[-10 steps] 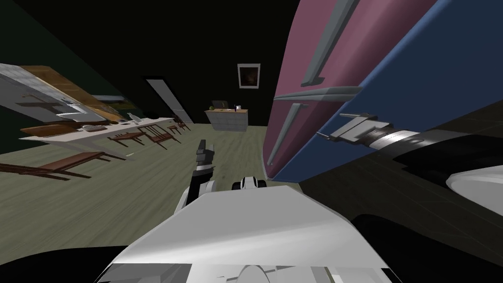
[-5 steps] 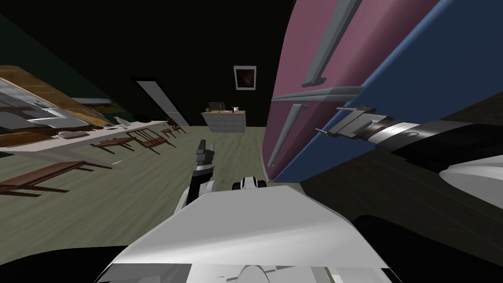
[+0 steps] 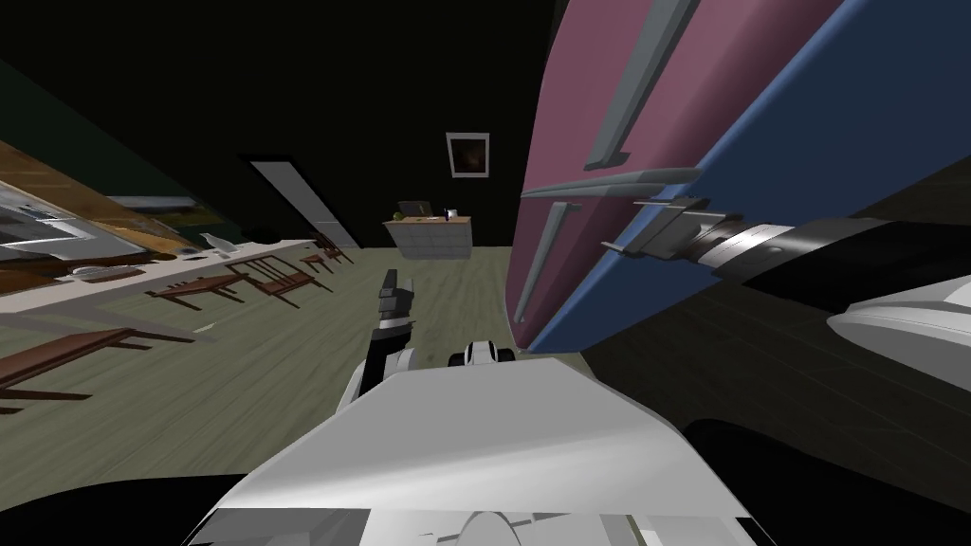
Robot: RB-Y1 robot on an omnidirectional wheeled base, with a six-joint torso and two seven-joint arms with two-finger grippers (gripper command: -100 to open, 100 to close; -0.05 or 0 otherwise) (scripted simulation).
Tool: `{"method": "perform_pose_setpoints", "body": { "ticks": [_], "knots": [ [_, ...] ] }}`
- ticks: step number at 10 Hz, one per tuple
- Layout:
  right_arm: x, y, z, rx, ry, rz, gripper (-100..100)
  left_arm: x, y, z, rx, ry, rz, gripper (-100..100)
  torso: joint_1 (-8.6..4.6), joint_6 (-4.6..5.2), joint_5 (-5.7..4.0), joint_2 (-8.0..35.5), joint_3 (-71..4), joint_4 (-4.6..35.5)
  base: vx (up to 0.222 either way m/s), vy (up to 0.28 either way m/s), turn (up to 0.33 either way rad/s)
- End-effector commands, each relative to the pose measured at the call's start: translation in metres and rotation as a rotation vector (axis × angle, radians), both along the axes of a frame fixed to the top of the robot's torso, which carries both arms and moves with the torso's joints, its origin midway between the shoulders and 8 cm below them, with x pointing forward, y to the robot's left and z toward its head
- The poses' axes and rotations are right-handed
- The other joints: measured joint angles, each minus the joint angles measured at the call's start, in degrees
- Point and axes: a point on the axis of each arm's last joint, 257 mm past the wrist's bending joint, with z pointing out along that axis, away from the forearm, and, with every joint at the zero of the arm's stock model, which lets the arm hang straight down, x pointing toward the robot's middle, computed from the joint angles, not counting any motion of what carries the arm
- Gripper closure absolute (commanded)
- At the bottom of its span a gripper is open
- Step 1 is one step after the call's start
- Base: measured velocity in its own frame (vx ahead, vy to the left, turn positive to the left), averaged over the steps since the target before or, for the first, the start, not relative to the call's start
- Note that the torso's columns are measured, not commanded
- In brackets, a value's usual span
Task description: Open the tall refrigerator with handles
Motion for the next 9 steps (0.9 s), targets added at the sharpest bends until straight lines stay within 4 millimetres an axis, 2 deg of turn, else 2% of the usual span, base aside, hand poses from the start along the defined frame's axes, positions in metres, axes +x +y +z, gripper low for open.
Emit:
{"method": "perform_pose_setpoints", "body": {
  "ticks": [1,4,5,6,7,8,9],
  "knots": [
    [0.004,0.014,0.014,-0.065,-0.034,0.038,-100,0.0,0.0,0.0,0.0,0.0,0.0,0,0.07,-0.09,0.12,-0.2,-0.1,0.0,0.038,0.049,-0.037],
    [0.005,0.016,0.014,-0.071,-0.035,0.043,-100,0.0,0.0,0.0,0.0,0.0,0.0,0,0.12,-0.21,0.23,-0.3,-0.3,0.0,0.003,0.003,-0.004],
    [0.006,0.016,0.0,-0.046,0.001,0.038,-100,0.0,0.0,0.0,0.0,0.0,0.0,0,0.15,-0.16,0.22,-0.3,-0.3,0.0,-0.022,-0.004,-0.046],
    [0.005,0.016,-0.002,-0.044,0.006,0.037,-100,0.0,0.0,0.0,0.0,0.0,0.0,0,0.13,-0.05,0.03,-0.2,-0.2,-0.1,-0.033,0.0,-0.05],
    [0.005,0.016,-0.005,-0.042,0.011,0.037,100,0.0,0.0,0.0,0.0,0.0,0.0,0,-0.03,0.05,-0.17,0.0,0.0,-0.1,-0.025,0.001,-0.03],
    [0.004,0.004,-0.004,-0.042,0.011,0.007,100,0.0,0.0,0.0,0.0,0.0,0.0,0,-0.27,0.18,-0.38,0.1,0.2,-0.1,0.05,0.168,-0.055],
    [0.004,0.004,-0.004,-0.042,0.011,0.007,100,0.0,0.0,0.0,0.0,0.0,0.0,0,0.0,0.29,-0.45,0.1,0.3,-0.2,0.059,0.213,-0.07]
  ]
}}
